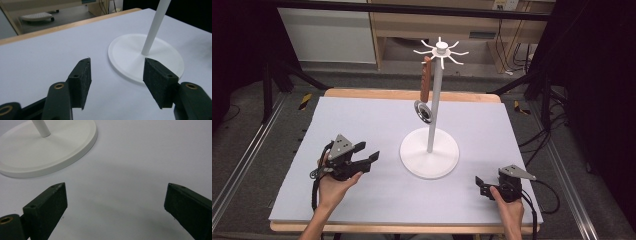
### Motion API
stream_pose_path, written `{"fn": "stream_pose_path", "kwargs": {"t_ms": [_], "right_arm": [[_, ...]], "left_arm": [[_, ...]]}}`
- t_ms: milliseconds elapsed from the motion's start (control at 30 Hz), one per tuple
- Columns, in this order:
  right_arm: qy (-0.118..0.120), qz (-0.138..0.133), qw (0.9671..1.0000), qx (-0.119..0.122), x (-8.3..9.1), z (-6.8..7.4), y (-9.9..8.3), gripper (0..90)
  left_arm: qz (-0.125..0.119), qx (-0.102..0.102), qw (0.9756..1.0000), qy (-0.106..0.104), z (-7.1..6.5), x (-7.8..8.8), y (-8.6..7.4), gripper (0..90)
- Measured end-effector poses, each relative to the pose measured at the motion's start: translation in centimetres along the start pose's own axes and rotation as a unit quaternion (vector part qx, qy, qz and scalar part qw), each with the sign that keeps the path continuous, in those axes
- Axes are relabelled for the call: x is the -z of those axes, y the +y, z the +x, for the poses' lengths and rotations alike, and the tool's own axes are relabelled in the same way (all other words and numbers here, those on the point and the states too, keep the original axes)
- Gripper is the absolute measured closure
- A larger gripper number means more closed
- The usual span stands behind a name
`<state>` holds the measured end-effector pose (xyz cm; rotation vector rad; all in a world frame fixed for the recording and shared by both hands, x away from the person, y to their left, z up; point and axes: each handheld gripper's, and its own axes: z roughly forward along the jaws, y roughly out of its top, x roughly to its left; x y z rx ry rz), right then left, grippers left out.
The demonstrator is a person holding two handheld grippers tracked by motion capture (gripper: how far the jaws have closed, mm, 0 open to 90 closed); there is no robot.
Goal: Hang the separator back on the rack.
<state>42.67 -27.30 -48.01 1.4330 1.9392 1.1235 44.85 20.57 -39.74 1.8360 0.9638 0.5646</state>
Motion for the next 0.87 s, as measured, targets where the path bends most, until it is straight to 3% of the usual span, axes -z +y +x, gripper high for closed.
{"fn": "stream_pose_path", "kwargs": {"t_ms": [167, 333, 433, 633, 667, 700, 867], "right_arm": [[-0.002, 0.007, 0.9999, -0.008, 0.0, -0.1, -0.1, 5.2], [-0.004, 0.011, 0.9999, -0.001, 0.1, -0.3, -0.1, 5.3], [-0.007, 0.014, 0.9999, 0.005, 0.1, -0.4, -0.2, 5.5], [-0.008, 0.024, 0.9997, 0.006, 0.4, -0.8, -0.2, 5.6], [-0.011, 0.025, 0.9996, 0.006, 0.4, -0.9, -0.2, 5.6], [-0.01, 0.027, 0.9996, 0.001, 0.5, -1.0, -0.2, 5.7], [-0.012, 0.026, 0.9996, 0.005, 0.6, -1.4, -0.2, 6.3]], "left_arm": [[0.026, 0.011, 0.9993, 0.023, 1.5, 0.2, -2.6, 37.9], [0.037, 0.029, 0.9982, 0.038, 2.9, 0.7, -4.3, 37.2], [0.042, 0.026, 0.9976, 0.048, 3.3, 0.9, -4.8, 36.2], [0.051, 0.041, 0.9955, 0.068, 4.7, 1.7, -6.6, 34.8], [0.06, 0.036, 0.9937, 0.088, 5.1, 1.8, -7.0, 34.3], [0.064, 0.036, 0.9929, 0.094, 5.3, 1.8, -7.2, 33.9], [0.072, 0.047, 0.9917, 0.095, 6.1, 1.9, -7.7, 32.1]]}}
